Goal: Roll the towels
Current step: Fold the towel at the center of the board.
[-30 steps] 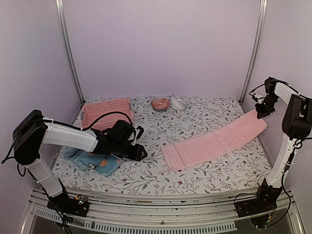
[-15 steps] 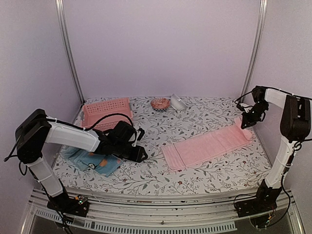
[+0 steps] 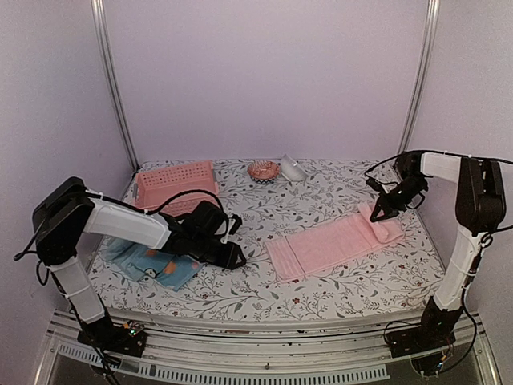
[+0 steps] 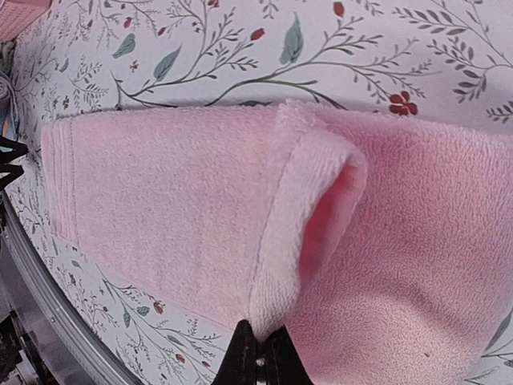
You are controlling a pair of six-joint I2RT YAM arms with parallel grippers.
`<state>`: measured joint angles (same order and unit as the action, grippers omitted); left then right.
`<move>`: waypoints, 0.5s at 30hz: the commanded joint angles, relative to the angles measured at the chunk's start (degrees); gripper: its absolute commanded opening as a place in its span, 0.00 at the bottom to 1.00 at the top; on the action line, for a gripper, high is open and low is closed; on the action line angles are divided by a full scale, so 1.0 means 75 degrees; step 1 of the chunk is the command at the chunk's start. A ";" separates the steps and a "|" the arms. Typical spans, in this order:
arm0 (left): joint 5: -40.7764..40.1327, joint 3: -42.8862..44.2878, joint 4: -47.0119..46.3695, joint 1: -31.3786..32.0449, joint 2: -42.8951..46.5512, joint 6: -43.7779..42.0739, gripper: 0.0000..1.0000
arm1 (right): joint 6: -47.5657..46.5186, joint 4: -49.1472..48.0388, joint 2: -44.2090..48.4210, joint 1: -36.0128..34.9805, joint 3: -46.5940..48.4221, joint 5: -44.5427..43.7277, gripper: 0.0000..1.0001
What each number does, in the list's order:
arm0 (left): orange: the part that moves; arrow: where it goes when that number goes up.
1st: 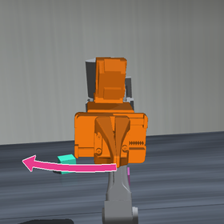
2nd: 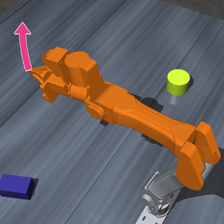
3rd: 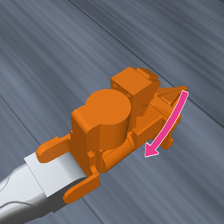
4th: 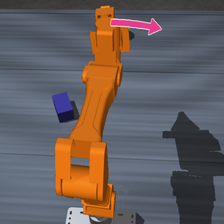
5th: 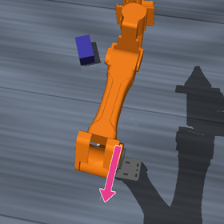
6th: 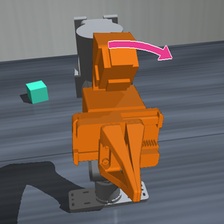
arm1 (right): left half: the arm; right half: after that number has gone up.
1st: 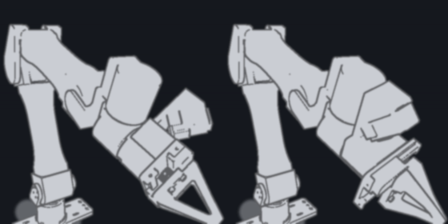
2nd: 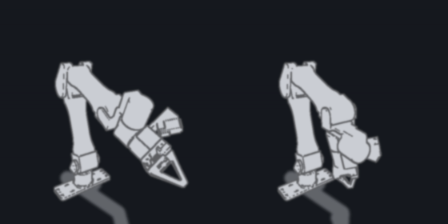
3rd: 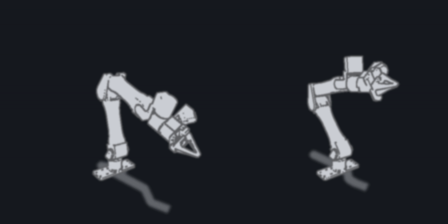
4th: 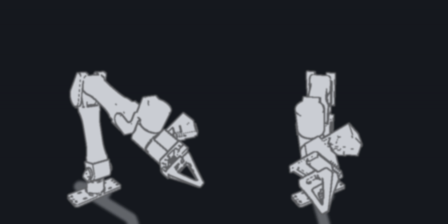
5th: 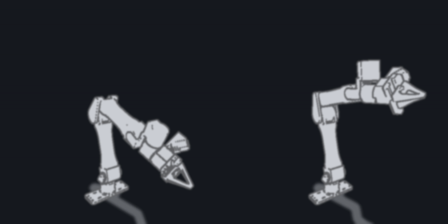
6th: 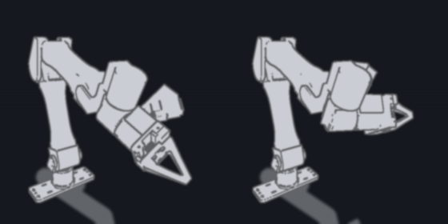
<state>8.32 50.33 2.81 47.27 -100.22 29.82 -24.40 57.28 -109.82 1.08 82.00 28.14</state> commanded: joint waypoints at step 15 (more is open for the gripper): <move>0.0629 0.0557 0.0081 0.0014 -0.0721 0.0180 0.41 | 0.0411 0.0060 -0.0578 -0.1586 0.0322 0.2629 0.03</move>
<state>12.25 53.21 2.83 47.29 -104.38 30.30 -22.02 57.28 -112.99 -7.53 82.11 43.94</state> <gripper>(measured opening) 0.414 0.027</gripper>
